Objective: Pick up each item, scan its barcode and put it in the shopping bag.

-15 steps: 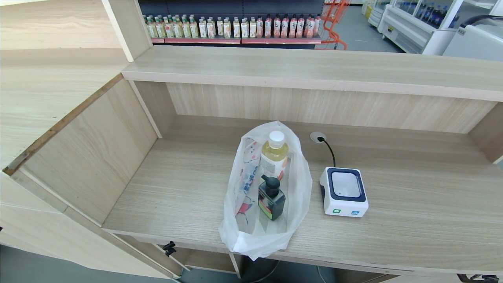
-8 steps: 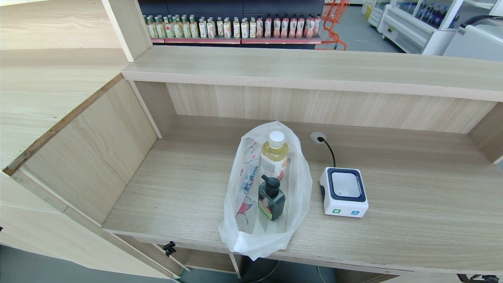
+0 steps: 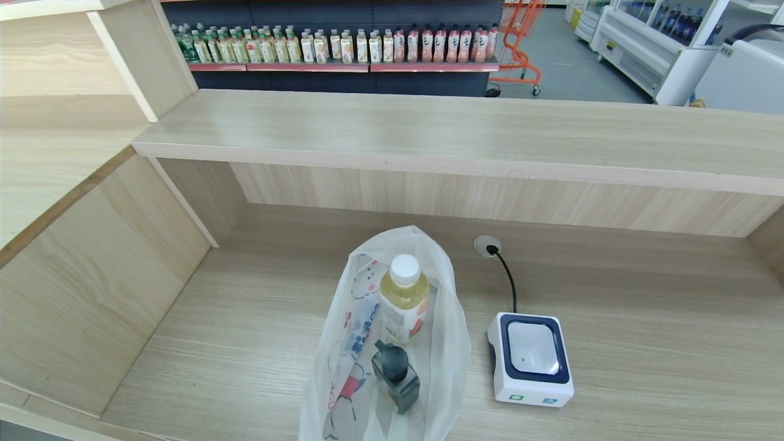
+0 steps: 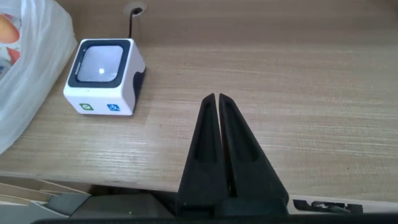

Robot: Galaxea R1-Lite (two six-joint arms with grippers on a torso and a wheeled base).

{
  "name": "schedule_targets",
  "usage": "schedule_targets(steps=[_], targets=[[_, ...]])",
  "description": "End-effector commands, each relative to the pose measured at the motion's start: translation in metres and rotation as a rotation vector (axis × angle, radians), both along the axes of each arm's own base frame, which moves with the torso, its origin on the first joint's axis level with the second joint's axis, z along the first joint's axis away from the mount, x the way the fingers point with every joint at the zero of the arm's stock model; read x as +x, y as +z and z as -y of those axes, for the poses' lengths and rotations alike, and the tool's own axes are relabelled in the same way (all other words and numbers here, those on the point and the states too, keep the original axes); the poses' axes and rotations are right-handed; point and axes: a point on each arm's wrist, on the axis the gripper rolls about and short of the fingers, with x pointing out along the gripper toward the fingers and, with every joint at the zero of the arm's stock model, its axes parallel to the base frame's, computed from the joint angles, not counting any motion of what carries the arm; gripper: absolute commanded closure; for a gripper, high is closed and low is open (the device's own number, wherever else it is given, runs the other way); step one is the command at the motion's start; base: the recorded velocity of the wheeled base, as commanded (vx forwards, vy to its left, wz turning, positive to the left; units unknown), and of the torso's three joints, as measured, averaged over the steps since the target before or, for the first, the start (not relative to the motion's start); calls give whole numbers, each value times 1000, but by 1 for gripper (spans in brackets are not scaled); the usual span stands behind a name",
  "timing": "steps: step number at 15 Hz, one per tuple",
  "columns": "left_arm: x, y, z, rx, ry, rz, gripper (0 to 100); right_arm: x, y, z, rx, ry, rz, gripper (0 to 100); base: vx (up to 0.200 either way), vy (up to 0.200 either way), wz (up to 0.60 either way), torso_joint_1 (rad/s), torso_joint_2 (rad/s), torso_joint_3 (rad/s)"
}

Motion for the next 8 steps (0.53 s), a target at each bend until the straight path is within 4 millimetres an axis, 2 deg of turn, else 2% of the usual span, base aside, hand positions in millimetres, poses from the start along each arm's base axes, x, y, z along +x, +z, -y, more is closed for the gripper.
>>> schedule_targets(steps=[1, 8], targets=[[0, 0, 0, 0, -1, 0, 0, 0, 0, 0, 0, 0, -3, 100, 0, 0, 0, 0, 0, 0], [0, 0, 0, 0, -1, 0, 0, 0, 0, 0, 0, 0, -3, 100, 0, 0, 0, 0, 0, 0]])
